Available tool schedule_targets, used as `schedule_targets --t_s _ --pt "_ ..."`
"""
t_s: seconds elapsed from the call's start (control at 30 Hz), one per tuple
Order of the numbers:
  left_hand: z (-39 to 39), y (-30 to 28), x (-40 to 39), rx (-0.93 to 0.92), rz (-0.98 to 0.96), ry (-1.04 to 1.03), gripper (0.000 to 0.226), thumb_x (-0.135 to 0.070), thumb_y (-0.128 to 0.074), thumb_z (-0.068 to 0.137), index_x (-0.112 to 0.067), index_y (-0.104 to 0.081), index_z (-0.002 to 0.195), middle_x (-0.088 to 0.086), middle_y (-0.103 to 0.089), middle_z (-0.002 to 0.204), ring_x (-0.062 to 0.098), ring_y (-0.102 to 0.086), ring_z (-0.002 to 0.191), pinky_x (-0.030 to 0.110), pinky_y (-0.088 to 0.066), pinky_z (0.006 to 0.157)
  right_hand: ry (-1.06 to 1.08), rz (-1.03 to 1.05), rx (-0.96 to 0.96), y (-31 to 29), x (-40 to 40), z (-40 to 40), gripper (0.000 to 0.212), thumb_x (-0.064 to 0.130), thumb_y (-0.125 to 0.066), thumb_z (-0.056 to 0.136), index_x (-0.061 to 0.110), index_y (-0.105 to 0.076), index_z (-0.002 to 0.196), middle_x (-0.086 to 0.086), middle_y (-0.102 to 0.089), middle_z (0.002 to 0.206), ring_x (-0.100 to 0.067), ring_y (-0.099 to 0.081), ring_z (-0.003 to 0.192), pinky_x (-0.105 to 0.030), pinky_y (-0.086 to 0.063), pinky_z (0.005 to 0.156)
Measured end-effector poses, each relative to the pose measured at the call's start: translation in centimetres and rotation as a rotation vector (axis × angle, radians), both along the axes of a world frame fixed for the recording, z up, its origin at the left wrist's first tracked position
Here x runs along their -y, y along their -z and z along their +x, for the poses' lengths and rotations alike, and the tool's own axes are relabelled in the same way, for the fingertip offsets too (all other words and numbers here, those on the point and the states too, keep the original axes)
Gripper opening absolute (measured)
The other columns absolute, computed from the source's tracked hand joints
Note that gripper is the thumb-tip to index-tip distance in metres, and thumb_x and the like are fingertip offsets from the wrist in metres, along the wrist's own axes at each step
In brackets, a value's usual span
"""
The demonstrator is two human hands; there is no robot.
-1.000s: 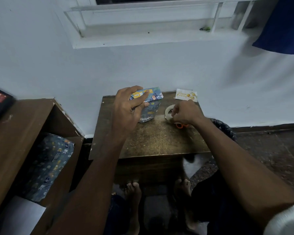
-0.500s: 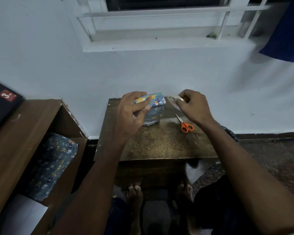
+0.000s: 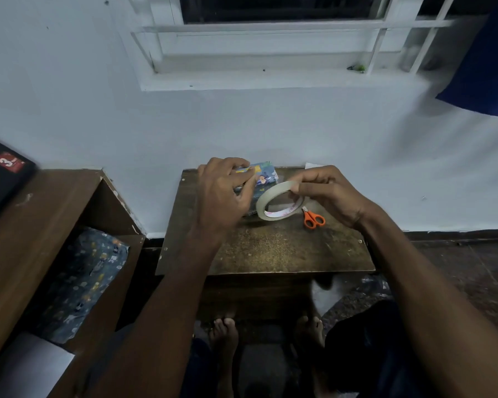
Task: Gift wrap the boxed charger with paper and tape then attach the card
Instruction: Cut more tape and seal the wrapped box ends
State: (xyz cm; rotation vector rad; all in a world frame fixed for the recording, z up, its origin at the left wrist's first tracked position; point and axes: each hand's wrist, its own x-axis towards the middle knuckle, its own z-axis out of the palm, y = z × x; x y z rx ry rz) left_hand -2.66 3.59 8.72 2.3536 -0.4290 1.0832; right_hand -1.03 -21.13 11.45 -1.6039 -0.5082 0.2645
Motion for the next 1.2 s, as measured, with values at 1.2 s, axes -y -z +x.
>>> schedule_targets --t_s 1.2 --pt "3.5 4.0 -1.8 -0.083 0.063 0.015 0.028 0.007 -0.071 0.086 -0.016 -0.075 0.102 0.002 -0.073 0.132 0.027 -0.055 0.093 0.036 -0.047 0.086 0.284 -0.238 -0.299 5.7 -4.3 3.5 0.030 0.014 -0.057 0.099 0.018 -0.078 0.078 -0.004 -0.078 0.108 -0.028 -0.066 0.118 -0.044 -0.049 0.104"
